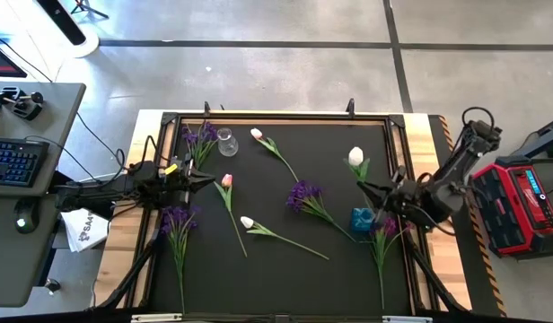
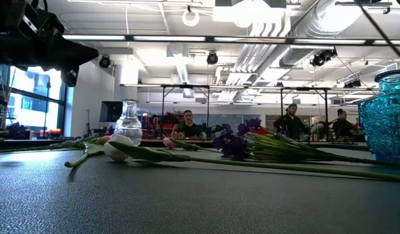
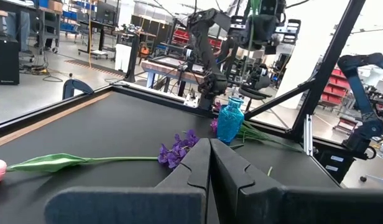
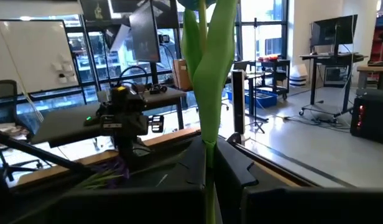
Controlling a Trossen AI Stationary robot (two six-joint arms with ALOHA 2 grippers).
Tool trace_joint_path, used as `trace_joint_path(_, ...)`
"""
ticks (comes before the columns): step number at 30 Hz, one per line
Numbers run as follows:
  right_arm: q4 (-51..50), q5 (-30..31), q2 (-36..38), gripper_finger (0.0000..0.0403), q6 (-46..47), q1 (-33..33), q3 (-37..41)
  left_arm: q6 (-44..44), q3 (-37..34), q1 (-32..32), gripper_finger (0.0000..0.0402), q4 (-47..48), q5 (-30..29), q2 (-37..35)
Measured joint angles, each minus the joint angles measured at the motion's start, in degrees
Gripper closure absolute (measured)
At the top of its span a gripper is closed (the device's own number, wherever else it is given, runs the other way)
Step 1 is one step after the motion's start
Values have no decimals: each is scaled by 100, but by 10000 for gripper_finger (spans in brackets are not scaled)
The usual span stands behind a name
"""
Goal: Sort flowers into vase by color
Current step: Put the top white flower into the transparent blue vase
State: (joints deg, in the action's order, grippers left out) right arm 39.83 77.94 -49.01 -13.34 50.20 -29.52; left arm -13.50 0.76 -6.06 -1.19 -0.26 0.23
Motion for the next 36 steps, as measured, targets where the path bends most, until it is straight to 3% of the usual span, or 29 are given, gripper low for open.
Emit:
trace_joint_path(6,1513,-94,-524,403,-1072,198,0,0,1,0,402,2,-1,-1)
trace_joint_path(12,3478,-1746,-934,403,-2612,329,0,-56,0,1,402,7,0,0)
trace_joint_path(17,4961,-1781,-1388,403,-3986,707,67,-138,1,1,402,11,1,0)
trace_joint_path(23,5009,-1839,-1757,403,-4122,922,151,-138,1,1,401,16,1,0)
trace_joint_path(29,5016,-1110,-1721,403,-4331,993,153,-137,2,1,401,13,1,0)
trace_joint_path(36,5013,-1142,-1695,403,-3979,965,485,-136,0,-1,401,11,1,-2)
